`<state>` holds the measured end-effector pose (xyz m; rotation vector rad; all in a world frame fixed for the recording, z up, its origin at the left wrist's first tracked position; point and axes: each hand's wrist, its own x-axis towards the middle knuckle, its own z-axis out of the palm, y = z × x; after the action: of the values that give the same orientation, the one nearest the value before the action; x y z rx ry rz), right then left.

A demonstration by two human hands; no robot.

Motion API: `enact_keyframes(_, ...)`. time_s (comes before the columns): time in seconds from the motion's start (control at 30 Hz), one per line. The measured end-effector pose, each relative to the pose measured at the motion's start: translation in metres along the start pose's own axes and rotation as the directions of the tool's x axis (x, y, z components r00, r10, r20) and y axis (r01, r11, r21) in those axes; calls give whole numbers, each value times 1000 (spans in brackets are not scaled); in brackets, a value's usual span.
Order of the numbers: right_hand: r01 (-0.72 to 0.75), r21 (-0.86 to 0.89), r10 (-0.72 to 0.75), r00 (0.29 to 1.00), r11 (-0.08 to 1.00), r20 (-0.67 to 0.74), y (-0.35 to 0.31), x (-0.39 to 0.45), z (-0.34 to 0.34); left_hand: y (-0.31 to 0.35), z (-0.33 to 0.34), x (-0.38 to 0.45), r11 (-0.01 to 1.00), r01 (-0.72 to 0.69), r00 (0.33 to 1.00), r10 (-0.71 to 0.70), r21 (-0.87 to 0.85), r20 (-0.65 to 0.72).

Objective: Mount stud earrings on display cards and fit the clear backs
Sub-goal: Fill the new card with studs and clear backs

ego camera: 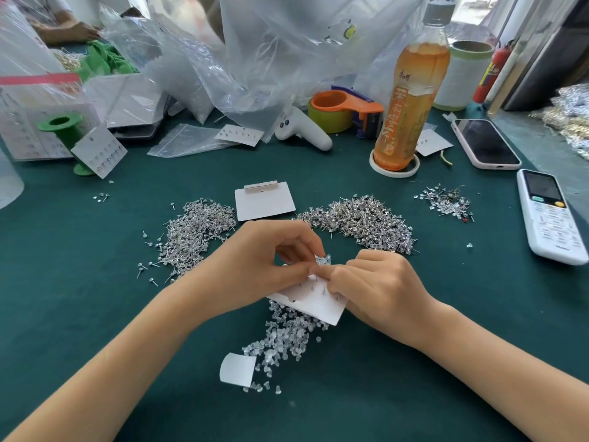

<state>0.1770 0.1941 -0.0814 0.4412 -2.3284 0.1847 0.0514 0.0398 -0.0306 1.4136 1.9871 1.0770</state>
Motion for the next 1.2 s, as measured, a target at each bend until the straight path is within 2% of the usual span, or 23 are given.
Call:
enact_keyframes(0.27,-5,-2,5,1000,1000,-13,2,-2,2,1,0,-1,1000,-20,1000,20,-2,-12)
enact_keyframes(0.6,-3,3,3,1000,1000,20,3,-3,1,2,4,-3,990,-77,996,81,120,-35)
enact_keyframes(1.2,22,6,-22,1000,1000,-3,3,-5,3,3,5,-4,993,-59,997,63,105,-39)
